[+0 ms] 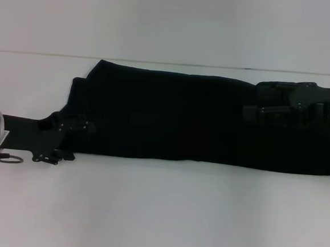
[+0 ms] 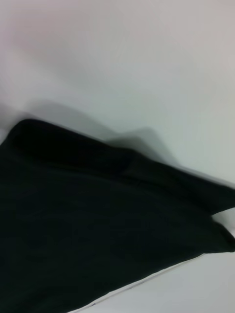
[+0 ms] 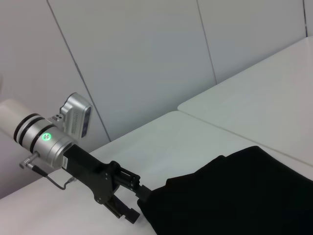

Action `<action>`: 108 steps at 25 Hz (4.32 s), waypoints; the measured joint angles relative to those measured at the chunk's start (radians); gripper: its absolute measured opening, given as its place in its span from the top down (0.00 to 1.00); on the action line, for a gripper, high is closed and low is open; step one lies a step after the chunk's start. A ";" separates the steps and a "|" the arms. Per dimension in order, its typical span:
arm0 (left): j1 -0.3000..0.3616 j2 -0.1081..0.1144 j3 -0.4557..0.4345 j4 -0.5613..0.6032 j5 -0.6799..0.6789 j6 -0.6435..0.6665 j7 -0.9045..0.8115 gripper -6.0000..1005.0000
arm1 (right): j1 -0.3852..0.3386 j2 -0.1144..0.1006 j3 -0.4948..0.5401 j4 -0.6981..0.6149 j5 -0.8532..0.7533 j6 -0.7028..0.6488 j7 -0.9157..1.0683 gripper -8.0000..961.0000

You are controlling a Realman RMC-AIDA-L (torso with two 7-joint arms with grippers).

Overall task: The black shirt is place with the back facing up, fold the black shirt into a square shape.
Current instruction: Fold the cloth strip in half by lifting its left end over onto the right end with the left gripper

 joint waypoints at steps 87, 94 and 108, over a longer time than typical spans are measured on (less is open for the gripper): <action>0.025 -0.005 -0.125 -0.081 -0.005 -0.125 -0.006 0.09 | 0.029 0.000 0.008 -0.037 0.007 0.017 0.014 0.03; 0.025 -0.006 -0.124 -0.082 -0.007 -0.148 0.000 0.08 | 0.034 0.000 0.008 -0.037 0.007 0.019 0.014 0.03; 0.009 -0.007 -0.120 -0.095 -0.012 -0.195 0.023 0.08 | 0.036 0.000 0.009 -0.037 0.007 0.018 0.014 0.03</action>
